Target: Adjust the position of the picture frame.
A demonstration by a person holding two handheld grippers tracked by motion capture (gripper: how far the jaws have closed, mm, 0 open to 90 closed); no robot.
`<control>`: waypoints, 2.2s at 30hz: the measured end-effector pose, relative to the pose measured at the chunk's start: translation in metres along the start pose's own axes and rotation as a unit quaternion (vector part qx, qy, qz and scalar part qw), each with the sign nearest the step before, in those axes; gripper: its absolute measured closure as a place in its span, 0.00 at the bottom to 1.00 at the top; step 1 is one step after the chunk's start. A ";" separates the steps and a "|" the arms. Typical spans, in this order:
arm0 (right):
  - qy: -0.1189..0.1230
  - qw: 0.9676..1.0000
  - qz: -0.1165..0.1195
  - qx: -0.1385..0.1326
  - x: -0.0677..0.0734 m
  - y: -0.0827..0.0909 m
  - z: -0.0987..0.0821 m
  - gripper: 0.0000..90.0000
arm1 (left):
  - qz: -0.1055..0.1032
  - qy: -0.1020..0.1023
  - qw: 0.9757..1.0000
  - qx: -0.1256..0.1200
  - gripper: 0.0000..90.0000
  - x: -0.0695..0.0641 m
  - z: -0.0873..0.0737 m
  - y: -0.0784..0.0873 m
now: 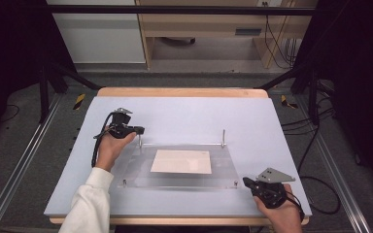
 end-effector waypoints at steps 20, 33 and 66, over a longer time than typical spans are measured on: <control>0.025 0.996 0.071 -0.054 0.046 0.017 0.011 1.00 | 0.003 0.000 1.000 0.004 0.93 -0.001 0.000 0.000; 0.031 0.995 0.062 -0.066 0.044 0.026 0.019 1.00 | 0.001 0.002 1.000 0.004 0.93 -0.001 0.000 -0.001; 0.065 0.993 0.023 -0.095 0.036 0.038 0.042 0.70 | 0.001 0.009 1.000 0.003 0.92 0.002 0.002 -0.004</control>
Point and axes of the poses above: each handheld gripper's, and its own axes: y roughly backward along the jaws, z roughly out of its top, x roughly to its left, the point moved 7 cm from there along -y, roughly forward along the jaws, and after that the axes turned 6 degrees about x, right-handed, at the moved point
